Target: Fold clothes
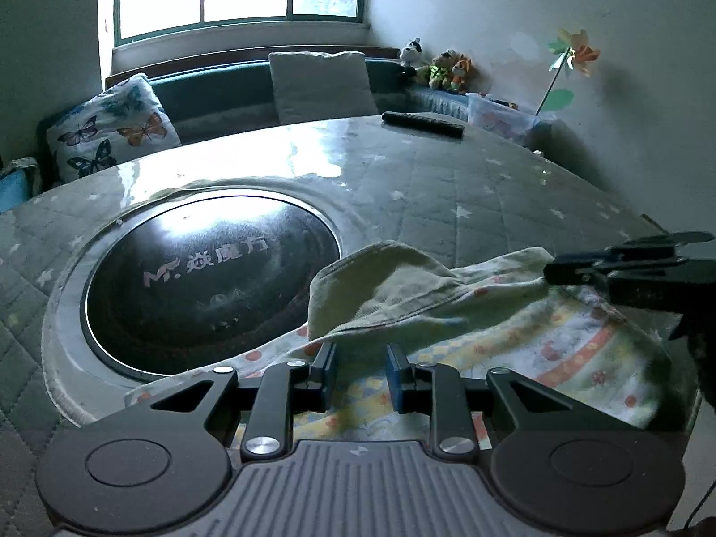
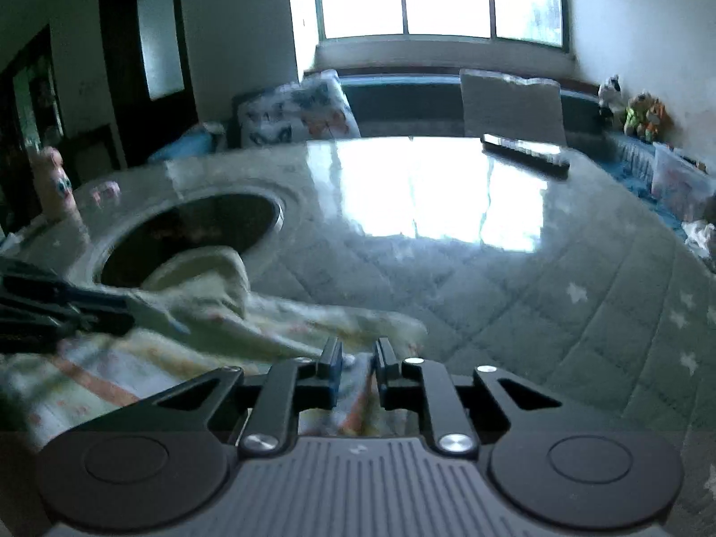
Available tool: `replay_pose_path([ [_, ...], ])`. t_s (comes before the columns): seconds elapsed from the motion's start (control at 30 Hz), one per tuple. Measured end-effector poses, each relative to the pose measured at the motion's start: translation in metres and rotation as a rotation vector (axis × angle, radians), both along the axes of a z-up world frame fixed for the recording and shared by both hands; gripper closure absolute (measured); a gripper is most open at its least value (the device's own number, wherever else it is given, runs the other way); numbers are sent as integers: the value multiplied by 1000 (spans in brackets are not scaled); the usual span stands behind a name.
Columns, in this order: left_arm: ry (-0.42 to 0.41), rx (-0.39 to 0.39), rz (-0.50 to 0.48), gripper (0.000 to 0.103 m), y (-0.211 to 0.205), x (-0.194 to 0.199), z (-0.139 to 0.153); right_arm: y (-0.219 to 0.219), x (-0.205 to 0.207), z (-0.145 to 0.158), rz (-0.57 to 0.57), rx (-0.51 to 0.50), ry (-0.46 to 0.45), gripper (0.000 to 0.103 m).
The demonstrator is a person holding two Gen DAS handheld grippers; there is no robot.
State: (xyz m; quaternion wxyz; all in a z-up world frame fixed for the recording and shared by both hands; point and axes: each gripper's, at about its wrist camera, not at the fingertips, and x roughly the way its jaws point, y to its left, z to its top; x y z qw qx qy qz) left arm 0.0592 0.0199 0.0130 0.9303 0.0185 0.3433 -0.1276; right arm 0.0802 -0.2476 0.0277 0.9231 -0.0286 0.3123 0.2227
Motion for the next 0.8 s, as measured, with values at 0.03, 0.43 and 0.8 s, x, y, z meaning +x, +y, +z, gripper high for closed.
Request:
replay_pose_path([
  [0.03, -2, 1, 0, 77, 0, 0, 1, 2, -3, 5, 21, 13, -5, 88],
  [0.43, -17, 2, 2, 77, -1, -4, 2, 72, 7, 1, 267, -6, 72, 89],
  [0.8, -103, 70, -90, 77, -4, -61, 13, 74, -13, 17, 348, -17, 27, 88],
])
